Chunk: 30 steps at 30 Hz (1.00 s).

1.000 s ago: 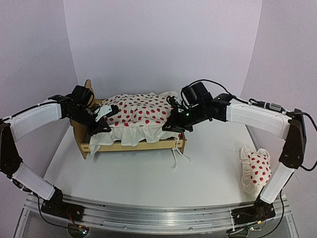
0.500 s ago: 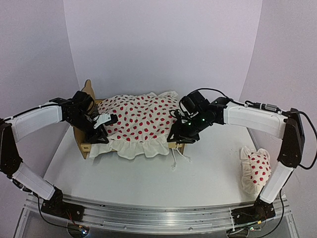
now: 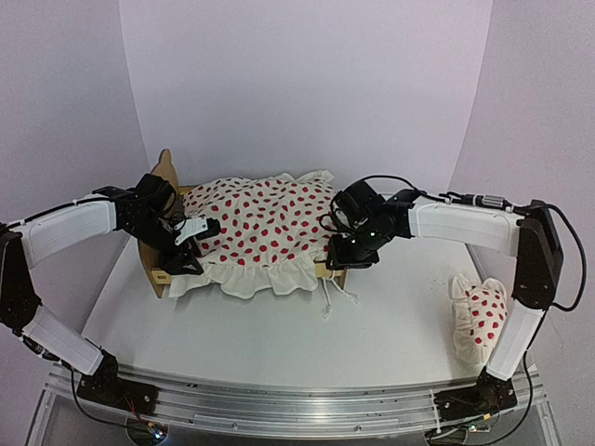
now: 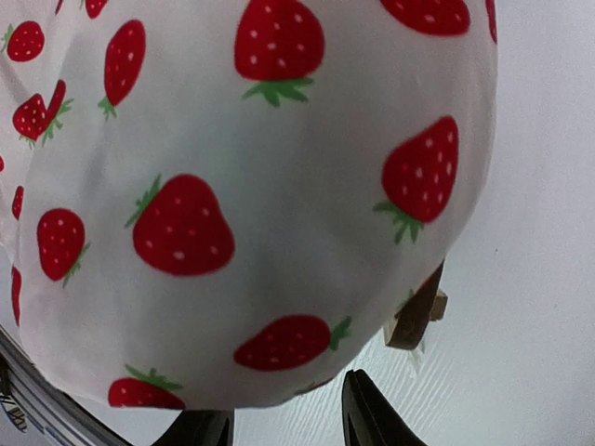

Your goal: Set up the pet bed

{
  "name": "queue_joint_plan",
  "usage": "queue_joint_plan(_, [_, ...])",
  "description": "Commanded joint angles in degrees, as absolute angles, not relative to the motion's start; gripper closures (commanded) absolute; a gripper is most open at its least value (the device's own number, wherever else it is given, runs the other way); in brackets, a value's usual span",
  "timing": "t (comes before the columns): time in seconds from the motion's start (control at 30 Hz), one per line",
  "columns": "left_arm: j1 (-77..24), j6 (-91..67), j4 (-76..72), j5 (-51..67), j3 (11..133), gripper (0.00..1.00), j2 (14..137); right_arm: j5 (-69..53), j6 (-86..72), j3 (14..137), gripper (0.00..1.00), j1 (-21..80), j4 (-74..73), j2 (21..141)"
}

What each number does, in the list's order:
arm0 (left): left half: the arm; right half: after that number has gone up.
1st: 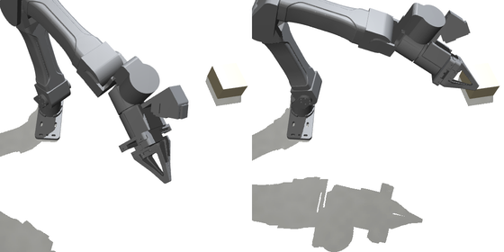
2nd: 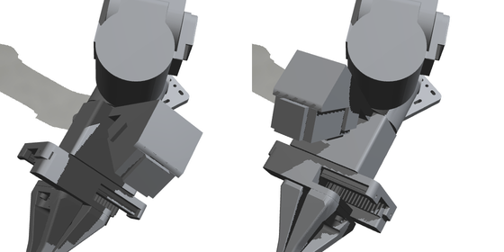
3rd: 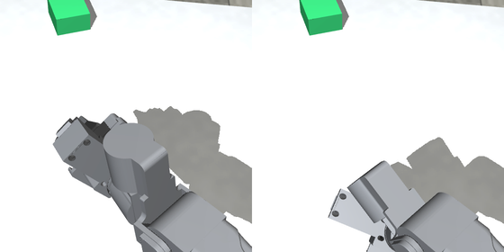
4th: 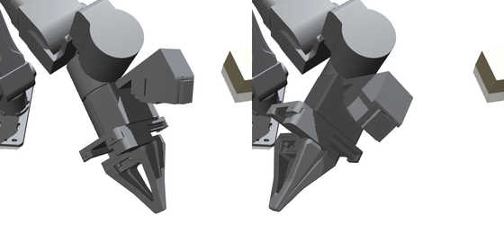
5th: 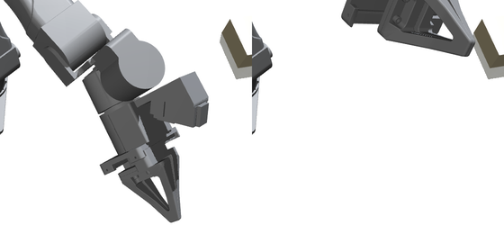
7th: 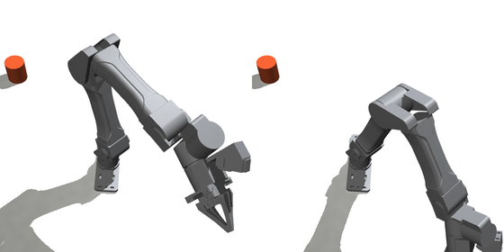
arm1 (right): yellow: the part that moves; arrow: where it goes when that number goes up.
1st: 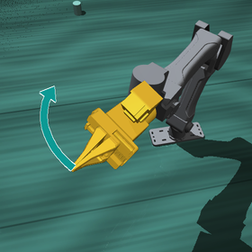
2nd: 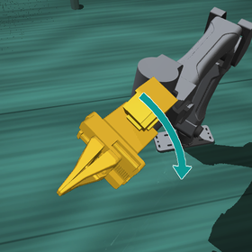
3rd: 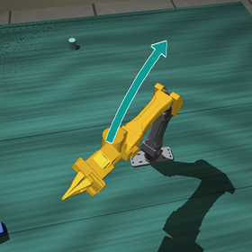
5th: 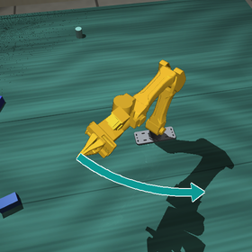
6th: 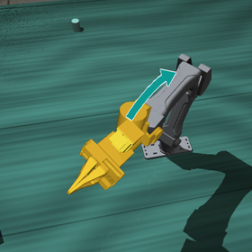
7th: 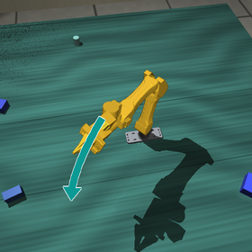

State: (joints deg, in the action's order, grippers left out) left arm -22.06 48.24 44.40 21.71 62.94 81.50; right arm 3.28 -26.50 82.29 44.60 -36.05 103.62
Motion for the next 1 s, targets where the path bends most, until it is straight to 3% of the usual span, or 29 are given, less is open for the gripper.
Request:
queue_joint_plan(0.0, [-21.8,49.49,41.68,16.9,61.94,0.54,79.7,6.44,-24.32,85.27,0.71,44.16,-30.89,105.03])
queue_joint_plan(0.07, [-21.8,49.48,41.34,16.11,62.09,0.71,79.71,6.83,-24.25,85.55,0.84,43.78,-30.85,105.22])
queue_joint_plan(0.2, [-21.78,49.64,40.69,13.71,62.29,0.99,79.55,7.55,-24.19,83.87,1.0,42.32,-30.9,102.78])
queue_joint_plan(0.43, [-21.35,49.83,40.48,8.53,62.53,1.0,78.88,-2.05,-18.45,81.27,1.0,38.96,-32.56,96.58])
queue_joint_plan(0.63, [-20.5,50.31,40.17,5.58,60.35,1.0,78.15,-12.88,-11.17,86.0,1.0,37.56,-45.3,98.37])
queue_joint_plan(0.8, [-20.48,50.64,40.05,5.0,60.81,1.0,78.07,-13.16,-5.62,92.47,1.0,37.54,-57.22,102.27])
queue_joint_plan(0.97, [-20.41,50.72,39.36,4.13,61.52,1.0,77.97,-12.31,-3.93,97.87,1.0,37.36,-59.95,101.47])
